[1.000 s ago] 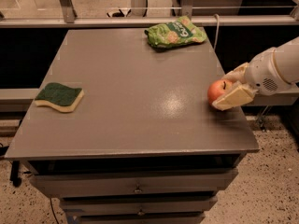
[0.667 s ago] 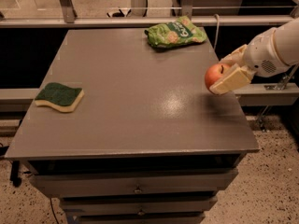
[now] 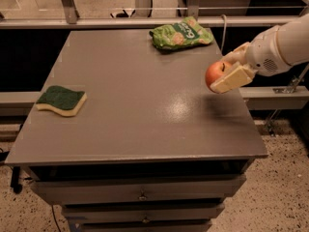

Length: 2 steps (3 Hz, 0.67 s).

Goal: Move apple near green rice chip bag

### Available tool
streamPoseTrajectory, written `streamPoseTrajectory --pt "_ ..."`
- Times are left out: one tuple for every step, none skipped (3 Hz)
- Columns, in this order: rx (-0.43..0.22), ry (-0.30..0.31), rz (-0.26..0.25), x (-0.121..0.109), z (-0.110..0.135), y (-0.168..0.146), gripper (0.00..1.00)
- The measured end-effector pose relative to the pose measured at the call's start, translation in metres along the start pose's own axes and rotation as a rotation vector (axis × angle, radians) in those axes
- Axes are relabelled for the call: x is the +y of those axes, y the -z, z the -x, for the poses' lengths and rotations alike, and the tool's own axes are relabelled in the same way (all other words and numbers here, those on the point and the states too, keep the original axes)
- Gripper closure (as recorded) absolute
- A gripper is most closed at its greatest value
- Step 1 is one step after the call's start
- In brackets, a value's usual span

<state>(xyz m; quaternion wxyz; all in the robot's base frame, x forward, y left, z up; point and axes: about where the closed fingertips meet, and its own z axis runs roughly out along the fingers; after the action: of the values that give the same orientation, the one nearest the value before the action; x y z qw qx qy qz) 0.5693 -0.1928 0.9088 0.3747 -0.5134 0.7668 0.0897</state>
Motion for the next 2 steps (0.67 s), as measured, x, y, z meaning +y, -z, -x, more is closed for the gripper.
streamPoseTrajectory --pt "-0.092 -0.004 -0.023 -0.028 0.033 -0.025 1.0" --pt "-0.146 0.006 -0.058 -0.068 0.064 -0.053 1.0"
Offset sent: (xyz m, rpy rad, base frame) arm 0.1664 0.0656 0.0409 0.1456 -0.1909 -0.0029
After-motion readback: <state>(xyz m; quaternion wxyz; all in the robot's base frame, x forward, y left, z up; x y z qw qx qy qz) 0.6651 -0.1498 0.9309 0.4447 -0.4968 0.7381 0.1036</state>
